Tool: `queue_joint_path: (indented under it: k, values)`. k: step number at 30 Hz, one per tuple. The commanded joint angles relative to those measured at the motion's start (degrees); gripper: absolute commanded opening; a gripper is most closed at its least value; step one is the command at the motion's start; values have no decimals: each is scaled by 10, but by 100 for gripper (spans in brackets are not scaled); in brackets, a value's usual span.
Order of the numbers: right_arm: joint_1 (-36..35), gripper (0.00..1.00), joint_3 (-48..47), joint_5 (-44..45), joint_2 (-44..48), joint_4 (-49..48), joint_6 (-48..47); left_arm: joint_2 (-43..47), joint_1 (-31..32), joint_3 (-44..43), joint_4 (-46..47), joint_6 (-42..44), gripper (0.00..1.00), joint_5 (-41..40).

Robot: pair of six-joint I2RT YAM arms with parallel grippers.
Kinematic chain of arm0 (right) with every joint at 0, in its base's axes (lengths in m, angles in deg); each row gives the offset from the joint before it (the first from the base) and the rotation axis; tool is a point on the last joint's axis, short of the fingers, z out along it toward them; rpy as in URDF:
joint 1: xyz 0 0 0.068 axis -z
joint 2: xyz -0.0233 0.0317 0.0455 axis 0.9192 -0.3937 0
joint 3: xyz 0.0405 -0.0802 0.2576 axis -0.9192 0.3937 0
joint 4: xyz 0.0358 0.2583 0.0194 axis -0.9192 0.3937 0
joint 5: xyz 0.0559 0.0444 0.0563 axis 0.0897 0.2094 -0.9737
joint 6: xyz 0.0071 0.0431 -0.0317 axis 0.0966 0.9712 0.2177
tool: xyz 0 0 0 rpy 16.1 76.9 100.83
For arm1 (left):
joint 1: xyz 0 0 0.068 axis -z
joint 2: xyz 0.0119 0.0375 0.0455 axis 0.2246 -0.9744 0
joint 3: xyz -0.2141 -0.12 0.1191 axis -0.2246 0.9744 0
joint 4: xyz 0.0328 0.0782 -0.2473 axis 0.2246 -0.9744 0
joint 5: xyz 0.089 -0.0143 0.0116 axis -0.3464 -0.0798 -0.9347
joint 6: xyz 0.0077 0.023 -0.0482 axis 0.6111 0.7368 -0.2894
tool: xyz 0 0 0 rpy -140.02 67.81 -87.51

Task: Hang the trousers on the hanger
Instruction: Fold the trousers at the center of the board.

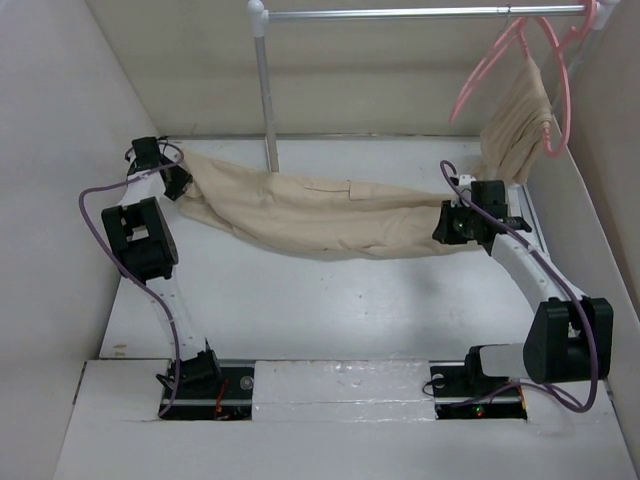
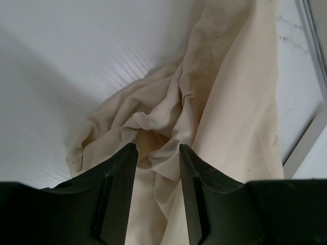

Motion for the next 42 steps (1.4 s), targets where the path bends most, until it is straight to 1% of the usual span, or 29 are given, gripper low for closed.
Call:
queue_joint_path:
  k: [1, 8, 10, 11, 12, 15, 17, 18, 20, 21, 23, 27, 28, 30, 32, 35, 36, 37, 38, 40, 41, 42]
  values:
    - [-6, 18, -3, -6, 13, -5, -6, -9, 6, -19, 3, -5, 35, -1]
    - [-12, 28, -3, 6, 27, 0, -2, -2, 6, -17, -17, -4, 32, -35]
    - [-12, 28, 3, 5, 29, -2, -2, 3, 6, -10, -14, -1, 16, -35]
    - [-12, 28, 3, 3, 29, -2, -1, 5, 6, -9, -13, 0, 11, -36]
    - [-12, 28, 4, 2, 30, -3, 0, 5, 6, -9, -13, 0, 0, -34]
    - [-18, 28, 7, 3, 33, -4, 0, 24, 6, -11, -21, -3, 0, -51]
    - [-18, 28, 9, 6, 36, -2, -2, 54, 6, -2, -24, 3, 0, -63]
    - [-18, 28, 10, 8, 38, -1, -2, 73, 6, 0, -28, 5, 0, -96]
    - [-18, 28, 14, 7, 42, 0, -5, 91, 6, 8, -37, 8, 0, -116]
    - [-18, 28, 19, 4, 45, 0, -9, 119, -9, 30, -30, 5, 0, -129]
    - [-18, 28, 21, 1, 46, -1, -9, 134, -14, 48, -25, 2, 0, -124]
    - [-18, 28, 18, -8, 44, 1, -9, 131, -21, 52, -33, 9, 0, -132]
    - [-18, 28, 16, -9, 44, 3, -28, 129, -27, 51, -40, 9, 0, -137]
    - [-13, 28, 9, -8, 47, 11, -33, 120, -38, 47, -57, 7, 0, -136]
    - [-7, 28, 7, -5, 50, 17, -40, 116, -55, 51, -55, 12, 0, -132]
    - [-1, 28, 8, -10, 53, 17, -45, 94, -63, 41, -63, 21, 0, -137]
    - [-1, 28, 9, -11, 50, 17, -45, 85, -63, 36, -66, 25, 4, -137]
    - [4, 29, 8, -15, 48, 17, -47, 77, -63, 29, -69, 35, 16, -125]
    - [4, 30, 9, -17, 46, 16, -49, 64, -63, 17, -74, 38, 35, -114]
    - [4, 32, 8, -25, 41, 15, -49, 69, -63, 27, -50, 40, 50, -79]
    - [4, 32, 7, -28, 39, 14, -49, 82, -63, 45, -40, 40, 58, -73]
    - [4, 35, 7, -29, 39, 11, -48, 94, -63, 57, -27, 36, 60, -72]
